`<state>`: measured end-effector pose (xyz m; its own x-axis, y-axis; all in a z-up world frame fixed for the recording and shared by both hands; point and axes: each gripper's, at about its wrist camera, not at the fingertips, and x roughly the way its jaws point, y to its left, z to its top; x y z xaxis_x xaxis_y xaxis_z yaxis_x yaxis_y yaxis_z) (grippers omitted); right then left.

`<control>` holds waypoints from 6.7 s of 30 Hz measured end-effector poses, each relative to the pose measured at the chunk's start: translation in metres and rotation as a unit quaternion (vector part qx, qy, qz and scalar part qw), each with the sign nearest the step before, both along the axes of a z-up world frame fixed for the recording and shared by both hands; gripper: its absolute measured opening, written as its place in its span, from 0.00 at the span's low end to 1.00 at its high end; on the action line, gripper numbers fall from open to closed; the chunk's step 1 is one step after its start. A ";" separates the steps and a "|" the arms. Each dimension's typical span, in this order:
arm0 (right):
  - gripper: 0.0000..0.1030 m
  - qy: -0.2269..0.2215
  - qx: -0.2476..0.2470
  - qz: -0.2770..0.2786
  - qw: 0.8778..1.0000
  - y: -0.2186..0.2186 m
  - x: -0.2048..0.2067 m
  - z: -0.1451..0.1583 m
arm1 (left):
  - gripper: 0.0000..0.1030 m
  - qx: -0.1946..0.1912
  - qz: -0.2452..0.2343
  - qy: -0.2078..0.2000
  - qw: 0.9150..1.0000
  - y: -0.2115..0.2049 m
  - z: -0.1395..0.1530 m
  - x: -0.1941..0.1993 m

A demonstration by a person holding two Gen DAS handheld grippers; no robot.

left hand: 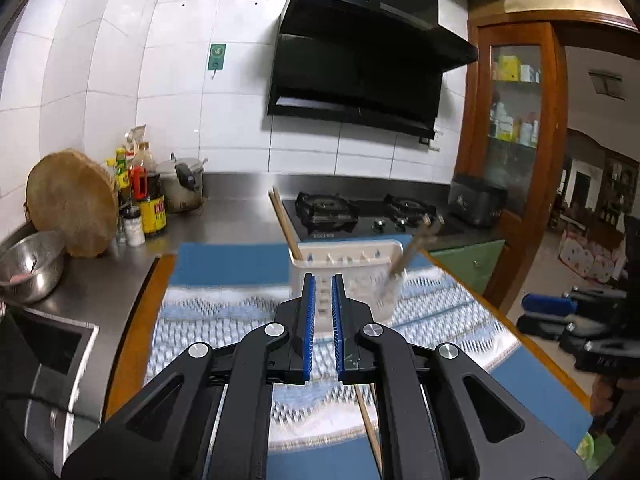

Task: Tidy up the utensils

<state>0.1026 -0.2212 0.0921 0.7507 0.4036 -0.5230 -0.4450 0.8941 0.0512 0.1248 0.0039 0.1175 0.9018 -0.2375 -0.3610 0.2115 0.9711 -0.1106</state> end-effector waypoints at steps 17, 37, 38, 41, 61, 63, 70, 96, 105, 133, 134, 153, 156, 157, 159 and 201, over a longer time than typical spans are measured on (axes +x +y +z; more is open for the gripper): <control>0.37 0.089 -0.003 -0.021 0.996 0.021 -0.050 -0.106 | 0.08 -0.005 -0.011 0.089 0.996 -0.005 -0.084 -0.045; 0.21 0.171 -0.019 -0.019 0.985 0.052 -0.048 -0.170 | 0.09 0.001 -0.024 0.148 0.989 -0.020 -0.126 -0.043; 0.20 0.173 -0.020 -0.019 0.984 0.052 -0.048 -0.172 | 0.09 0.001 -0.023 0.149 0.989 -0.021 -0.127 -0.043; 0.20 0.175 -0.020 -0.020 0.984 0.052 -0.047 -0.174 | 0.09 0.000 -0.024 0.154 0.988 -0.021 -0.131 -0.042; 0.09 0.167 -0.030 -0.035 0.985 0.056 -0.045 -0.173 | 0.09 0.009 -0.051 0.195 0.979 -0.037 -0.157 -0.043; 0.11 0.173 -0.028 -0.035 0.984 0.058 -0.045 -0.175 | 0.09 0.009 -0.056 0.202 0.978 -0.040 -0.160 -0.044; 0.11 0.172 -0.029 -0.037 0.984 0.058 -0.046 -0.177 | 0.09 0.014 -0.075 0.221 0.972 -0.053 -0.170 -0.045; 0.10 0.158 -0.041 -0.050 0.985 0.053 -0.041 -0.178 | 0.08 0.051 -0.047 0.250 0.966 -0.081 -0.193 -0.035; 0.10 0.146 -0.028 -0.053 0.988 0.040 -0.043 -0.167 | 0.06 0.041 -0.055 0.239 0.968 -0.073 -0.183 -0.032; 0.07 -0.018 -0.005 -0.031 0.999 -0.008 0.046 0.030 | 0.06 0.026 -0.066 0.080 0.994 -0.046 -0.050 0.030; 0.07 -0.020 -0.007 -0.031 0.999 -0.009 0.051 0.038 | 0.06 0.028 -0.066 0.078 0.994 -0.045 -0.044 0.035; 0.07 -0.088 -0.050 -0.081 0.992 -0.021 0.154 0.125 | 0.06 0.010 -0.033 -0.035 0.999 -0.033 0.080 0.130; 0.07 -0.096 -0.053 -0.083 0.990 -0.018 0.175 0.132 | 0.06 -0.004 -0.027 -0.056 0.998 -0.030 0.094 0.142; 0.07 -0.098 -0.054 -0.084 0.990 -0.017 0.180 0.133 | 0.06 -0.006 -0.026 -0.060 0.998 -0.031 0.096 0.145; 0.07 -0.104 -0.049 -0.079 0.990 -0.013 0.190 0.138 | 0.06 -0.011 -0.023 -0.071 0.997 -0.032 0.101 0.154; 0.54 -0.093 -0.045 -0.049 0.993 -0.012 0.120 0.091 | 0.10 0.023 0.111 -0.044 0.993 -0.021 0.044 0.065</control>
<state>0.2222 -0.2328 0.1830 0.8716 0.2810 -0.4018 -0.3494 0.9309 -0.1070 0.1897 -0.0175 0.1617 0.9584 -0.0153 -0.2852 -0.0009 0.9984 -0.0565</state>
